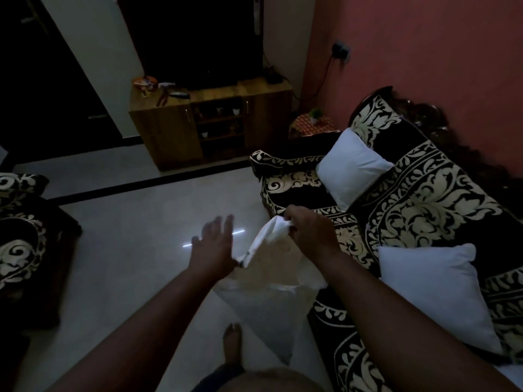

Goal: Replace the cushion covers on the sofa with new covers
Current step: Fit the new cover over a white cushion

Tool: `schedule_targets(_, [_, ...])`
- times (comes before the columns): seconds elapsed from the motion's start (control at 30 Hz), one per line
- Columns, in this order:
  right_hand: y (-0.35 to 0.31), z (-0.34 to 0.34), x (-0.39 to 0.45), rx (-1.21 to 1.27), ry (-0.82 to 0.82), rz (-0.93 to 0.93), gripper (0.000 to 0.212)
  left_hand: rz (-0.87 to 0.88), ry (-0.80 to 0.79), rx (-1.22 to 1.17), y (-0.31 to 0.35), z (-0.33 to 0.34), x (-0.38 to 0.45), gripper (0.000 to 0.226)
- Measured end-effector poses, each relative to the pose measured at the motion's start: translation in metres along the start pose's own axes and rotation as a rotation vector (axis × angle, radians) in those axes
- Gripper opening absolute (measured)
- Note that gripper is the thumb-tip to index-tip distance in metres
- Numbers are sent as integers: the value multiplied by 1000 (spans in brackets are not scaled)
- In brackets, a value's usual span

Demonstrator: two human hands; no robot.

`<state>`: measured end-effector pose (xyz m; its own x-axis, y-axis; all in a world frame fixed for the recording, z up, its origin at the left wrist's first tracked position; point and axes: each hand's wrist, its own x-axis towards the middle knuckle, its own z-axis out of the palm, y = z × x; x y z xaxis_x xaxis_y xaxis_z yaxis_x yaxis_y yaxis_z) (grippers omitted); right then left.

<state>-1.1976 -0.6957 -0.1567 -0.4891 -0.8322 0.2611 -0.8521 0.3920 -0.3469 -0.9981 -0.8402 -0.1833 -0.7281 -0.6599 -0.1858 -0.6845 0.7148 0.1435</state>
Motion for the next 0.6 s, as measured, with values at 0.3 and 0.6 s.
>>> schedule_targets(0.3, [5,15,112,-106,-9,-37,27,401,127,-280,25,-56,157,18])
schedule_targets(0.6, [103,58,153,-147,-30,710,43,133,-14,-1102,32,-107,282,24])
